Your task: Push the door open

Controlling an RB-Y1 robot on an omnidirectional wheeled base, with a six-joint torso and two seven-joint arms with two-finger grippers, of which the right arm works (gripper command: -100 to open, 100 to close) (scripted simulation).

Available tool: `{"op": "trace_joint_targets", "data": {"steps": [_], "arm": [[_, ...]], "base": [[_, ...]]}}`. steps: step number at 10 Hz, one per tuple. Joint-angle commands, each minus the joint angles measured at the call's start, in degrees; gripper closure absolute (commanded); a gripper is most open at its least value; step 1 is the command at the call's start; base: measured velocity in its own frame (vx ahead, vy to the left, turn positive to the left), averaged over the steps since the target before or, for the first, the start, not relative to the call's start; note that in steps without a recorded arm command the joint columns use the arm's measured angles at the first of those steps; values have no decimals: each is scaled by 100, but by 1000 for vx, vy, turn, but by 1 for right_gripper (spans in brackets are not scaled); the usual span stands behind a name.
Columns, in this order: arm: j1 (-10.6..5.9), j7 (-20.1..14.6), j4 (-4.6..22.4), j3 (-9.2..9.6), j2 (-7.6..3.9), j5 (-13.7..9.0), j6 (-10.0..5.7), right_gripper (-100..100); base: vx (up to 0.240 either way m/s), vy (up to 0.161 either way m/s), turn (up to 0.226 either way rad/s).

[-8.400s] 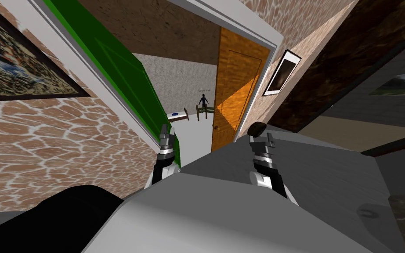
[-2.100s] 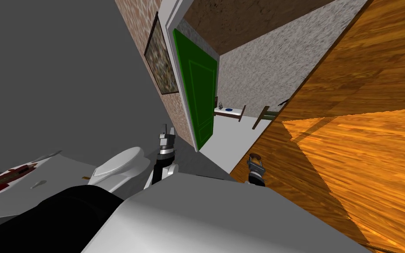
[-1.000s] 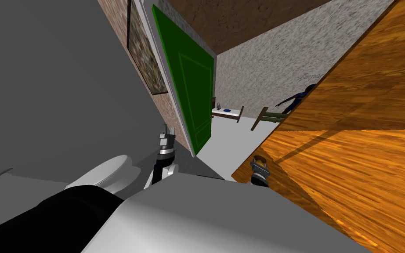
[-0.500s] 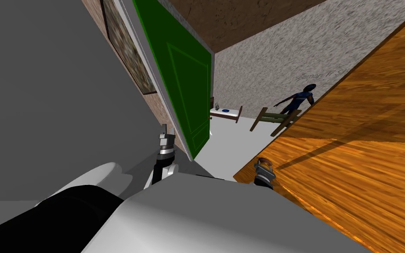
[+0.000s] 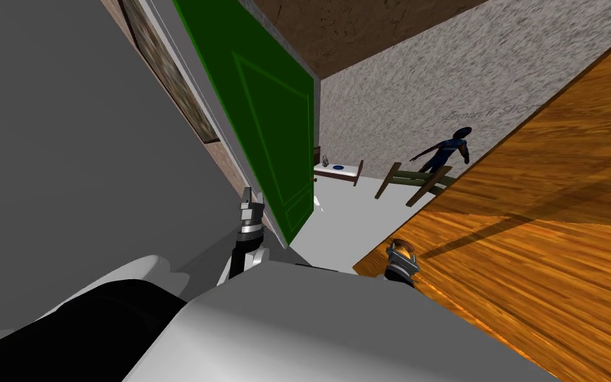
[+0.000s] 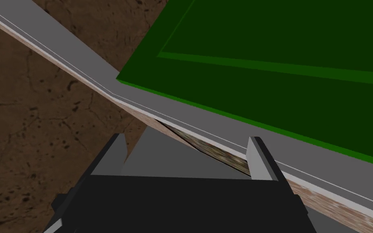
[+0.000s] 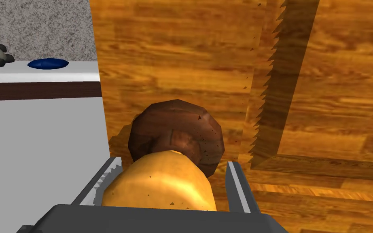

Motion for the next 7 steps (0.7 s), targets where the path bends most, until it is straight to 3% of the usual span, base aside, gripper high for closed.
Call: {"op": "trace_joint_targets", "data": {"steps": [1,7], "arm": [[69,9,-45,-169,-78,-86,-12,100],[33,130,21,-514,-27,-290,-19,100]], "base": [[151,-28,-61],[200,-31,-68]]}}
